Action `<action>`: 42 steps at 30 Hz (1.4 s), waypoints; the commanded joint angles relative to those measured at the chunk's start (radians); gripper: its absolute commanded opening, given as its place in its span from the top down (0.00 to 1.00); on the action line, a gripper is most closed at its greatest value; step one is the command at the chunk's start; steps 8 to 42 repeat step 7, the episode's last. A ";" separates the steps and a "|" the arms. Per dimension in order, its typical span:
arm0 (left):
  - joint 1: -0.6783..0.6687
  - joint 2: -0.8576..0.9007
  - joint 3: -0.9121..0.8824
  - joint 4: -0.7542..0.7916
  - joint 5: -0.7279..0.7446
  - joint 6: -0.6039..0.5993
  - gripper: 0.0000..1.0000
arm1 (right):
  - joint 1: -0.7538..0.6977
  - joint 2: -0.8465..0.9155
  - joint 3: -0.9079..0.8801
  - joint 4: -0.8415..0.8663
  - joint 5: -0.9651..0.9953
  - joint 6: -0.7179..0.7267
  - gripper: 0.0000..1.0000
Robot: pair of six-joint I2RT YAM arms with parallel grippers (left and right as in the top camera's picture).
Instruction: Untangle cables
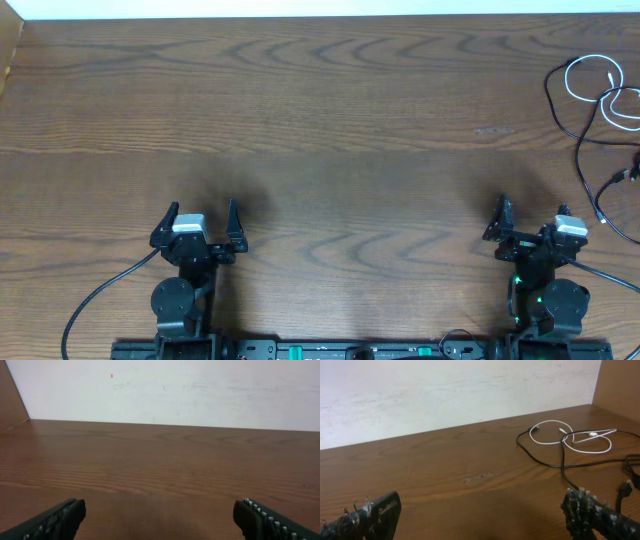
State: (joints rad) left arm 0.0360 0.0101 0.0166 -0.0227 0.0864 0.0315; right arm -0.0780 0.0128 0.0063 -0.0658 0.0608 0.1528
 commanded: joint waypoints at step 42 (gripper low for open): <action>-0.005 -0.006 -0.012 -0.041 0.006 0.017 0.01 | 0.003 -0.006 -0.001 -0.003 0.000 0.011 0.01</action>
